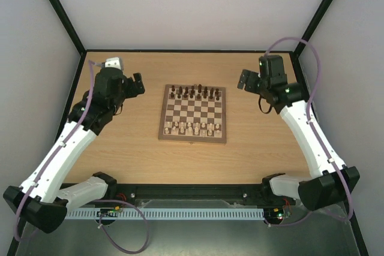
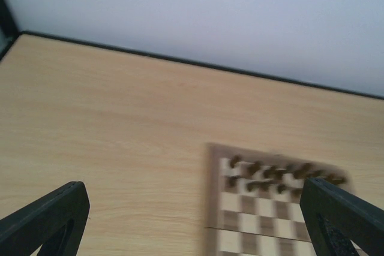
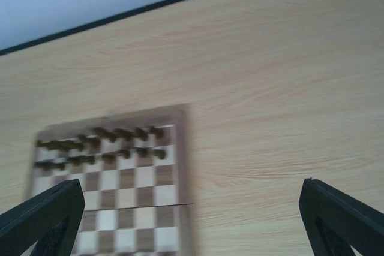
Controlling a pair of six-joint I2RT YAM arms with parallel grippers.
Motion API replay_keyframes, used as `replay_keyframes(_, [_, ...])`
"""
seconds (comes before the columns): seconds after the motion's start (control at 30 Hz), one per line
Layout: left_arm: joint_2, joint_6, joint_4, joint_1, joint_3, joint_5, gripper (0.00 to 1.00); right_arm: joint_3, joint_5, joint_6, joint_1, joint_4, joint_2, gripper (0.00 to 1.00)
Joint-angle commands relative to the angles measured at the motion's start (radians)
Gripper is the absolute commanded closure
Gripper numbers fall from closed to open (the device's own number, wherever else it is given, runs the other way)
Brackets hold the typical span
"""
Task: Set up the chess pieces on the board
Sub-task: Reset both arms
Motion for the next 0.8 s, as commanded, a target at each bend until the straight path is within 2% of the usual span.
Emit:
replay_keyframes(0.0, [-0.086, 0.105, 0.240, 0.084, -0.213, -0.108, 0.01, -0.277, 0.181, -0.035, -0.049, 0.329, -0.140, 0.01])
replay_keyframes(0.13, [-0.139, 0.161, 0.448, 0.168, -0.452, -0.129, 0.01, -0.599, 0.309, -0.043, -0.087, 0.516, -0.272, 0.01])
replay_keyframes(0.23, [-0.136, 0.183, 0.577, 0.213, -0.601, -0.150, 0.01, -0.860, 0.340, -0.070, -0.108, 0.705, -0.386, 0.01])
replay_keyframes(0.4, [-0.112, 0.229, 0.813, 0.291, -0.806, -0.141, 0.01, -1.142, 0.370, -0.083, -0.116, 1.014, -0.416, 0.01])
replay_keyframes(0.53, [-0.048, 0.274, 0.978, 0.322, -0.906, -0.139, 0.01, -1.209, 0.381, -0.130, -0.125, 1.233, -0.284, 0.01])
replay_keyframes(0.73, [0.165, 0.311, 1.216, 0.347, -0.948, -0.140, 0.01, -1.189, 0.349, -0.140, -0.184, 1.454, -0.051, 0.01])
replay_keyframes(0.77, [0.195, 0.320, 1.204, 0.351, -0.921, -0.127, 0.01, -1.174, 0.343, -0.137, -0.188, 1.464, -0.023, 0.01])
